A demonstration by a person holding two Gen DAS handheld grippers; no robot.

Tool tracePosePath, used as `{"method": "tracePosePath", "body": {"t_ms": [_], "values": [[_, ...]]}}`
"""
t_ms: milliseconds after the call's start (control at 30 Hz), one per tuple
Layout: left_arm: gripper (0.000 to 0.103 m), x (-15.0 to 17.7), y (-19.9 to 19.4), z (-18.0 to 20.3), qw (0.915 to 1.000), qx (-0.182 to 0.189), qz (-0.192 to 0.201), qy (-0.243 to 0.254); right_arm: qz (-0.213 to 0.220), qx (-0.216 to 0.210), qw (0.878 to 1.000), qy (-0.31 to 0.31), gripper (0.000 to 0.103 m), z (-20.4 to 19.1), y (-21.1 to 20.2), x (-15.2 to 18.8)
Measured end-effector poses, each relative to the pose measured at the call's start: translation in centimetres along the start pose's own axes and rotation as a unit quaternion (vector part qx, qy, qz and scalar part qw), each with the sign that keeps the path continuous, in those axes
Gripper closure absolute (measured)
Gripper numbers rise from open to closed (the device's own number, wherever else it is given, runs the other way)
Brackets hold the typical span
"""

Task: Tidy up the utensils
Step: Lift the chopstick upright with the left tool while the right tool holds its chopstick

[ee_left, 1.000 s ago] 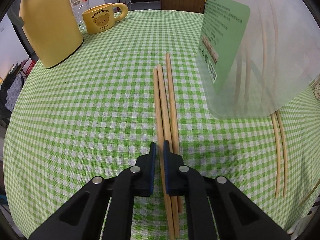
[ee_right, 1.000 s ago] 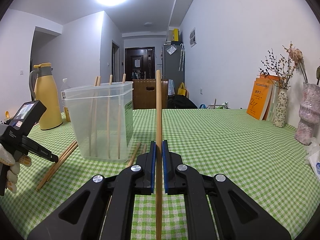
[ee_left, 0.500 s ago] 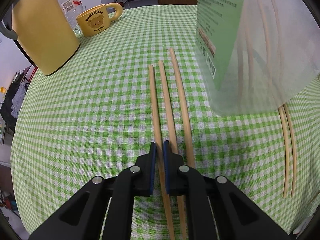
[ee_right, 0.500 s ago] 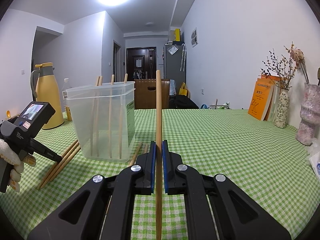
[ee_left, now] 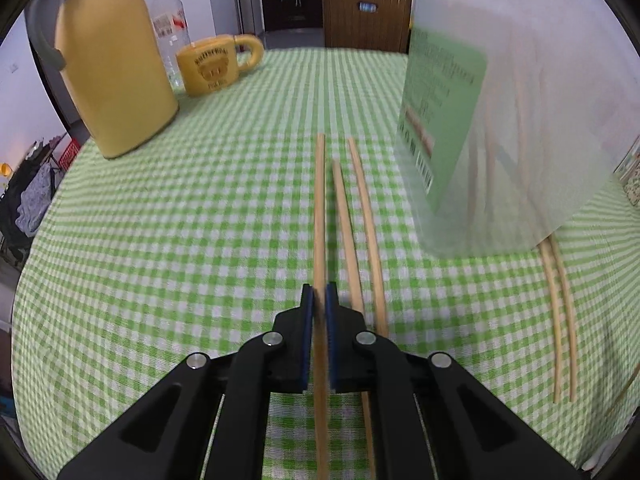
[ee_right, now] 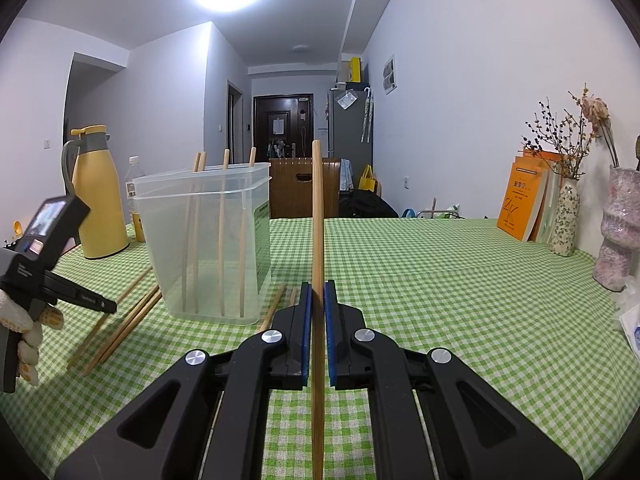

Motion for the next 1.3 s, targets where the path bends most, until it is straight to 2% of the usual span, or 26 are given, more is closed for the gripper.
{"method": "tracePosePath", "body": {"t_ms": [200, 367, 600, 900, 1300], "values": [[0.099, -1.3, -3.5, -0.5, 0.9975, 0.016, 0.066, -0.022, 0.0, 0.0, 1.0, 0.0, 0.097, 0.1, 0.0, 0.0], [0.099, -1.7, -6.8, -0.3, 0.9912, 0.016, 0.129, -0.027, 0.0, 0.0, 1.0, 0.0, 0.097, 0.1, 0.0, 0.0], [0.099, -1.9, -10.1, 0.7, 0.9828, 0.022, 0.181, -0.025, 0.0, 0.0, 1.0, 0.0, 0.097, 0.1, 0.0, 0.0], [0.099, -1.3, -12.0, 1.8, 0.9759, 0.019, 0.217, -0.013, 0.0, 0.0, 1.0, 0.0, 0.097, 0.1, 0.0, 0.0], [0.099, -1.2, -12.7, 2.7, 0.9733, 0.025, 0.228, -0.008, 0.0, 0.0, 1.0, -0.001, 0.097, 0.1, 0.0, 0.0]]}}
Point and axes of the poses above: each gripper's, at about its wrist camera, not at the fingertips, and y roughly the way its jaws point, z to its right, x to its underside, the point moved 4 cm from there along y, roughly the way its jaws point, and after that the axes turned 13 degrees about z, right-handed, at the moved point
